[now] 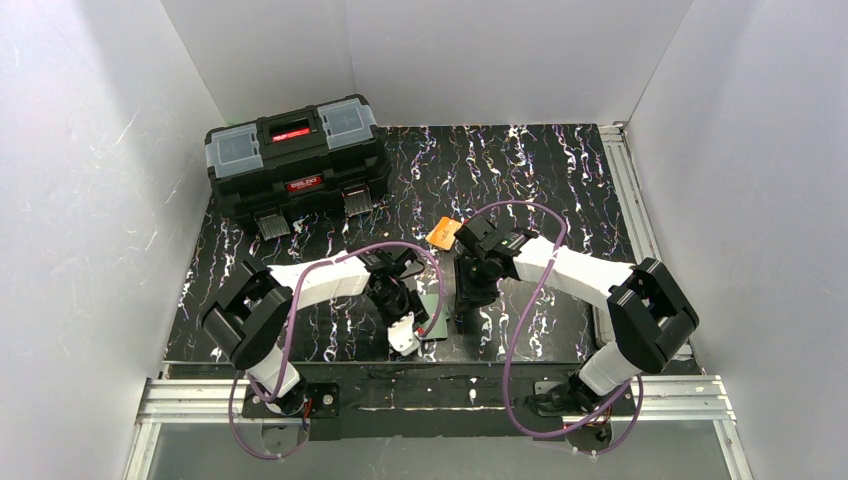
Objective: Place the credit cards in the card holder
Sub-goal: Close the card holder at the center of the board.
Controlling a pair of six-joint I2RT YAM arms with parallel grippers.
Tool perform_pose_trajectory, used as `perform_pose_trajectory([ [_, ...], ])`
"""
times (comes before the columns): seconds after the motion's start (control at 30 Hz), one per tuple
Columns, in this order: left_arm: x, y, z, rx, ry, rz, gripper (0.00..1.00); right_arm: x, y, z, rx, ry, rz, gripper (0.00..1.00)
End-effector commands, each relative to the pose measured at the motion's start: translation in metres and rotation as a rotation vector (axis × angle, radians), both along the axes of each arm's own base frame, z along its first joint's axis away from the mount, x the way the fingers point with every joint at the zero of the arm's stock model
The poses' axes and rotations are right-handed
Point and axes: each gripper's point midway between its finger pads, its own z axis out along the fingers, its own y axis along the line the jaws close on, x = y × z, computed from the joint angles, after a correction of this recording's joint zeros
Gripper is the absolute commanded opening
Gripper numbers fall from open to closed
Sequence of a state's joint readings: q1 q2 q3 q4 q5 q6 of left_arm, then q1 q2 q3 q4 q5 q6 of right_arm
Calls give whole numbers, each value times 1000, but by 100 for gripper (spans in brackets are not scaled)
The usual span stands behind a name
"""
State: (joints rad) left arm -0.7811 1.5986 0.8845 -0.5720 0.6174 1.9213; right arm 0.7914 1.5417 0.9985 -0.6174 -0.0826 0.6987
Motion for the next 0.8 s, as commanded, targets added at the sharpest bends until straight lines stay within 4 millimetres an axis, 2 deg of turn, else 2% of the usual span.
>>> perform_pose_trajectory([
  [0.0,-14,-5,8,-23,76,56,41,5,5,11,34,-29,19,43],
  [0.23,-15,0,3,-45,48,107,34,1,12,21,62,-41,53,61],
  [0.6,-17,5,0,-78,15,133,30,1,35,29,44,-69,136,62],
  [0.77,-16,2,1,-101,5,132,29,1,38,21,-1,-49,150,60],
])
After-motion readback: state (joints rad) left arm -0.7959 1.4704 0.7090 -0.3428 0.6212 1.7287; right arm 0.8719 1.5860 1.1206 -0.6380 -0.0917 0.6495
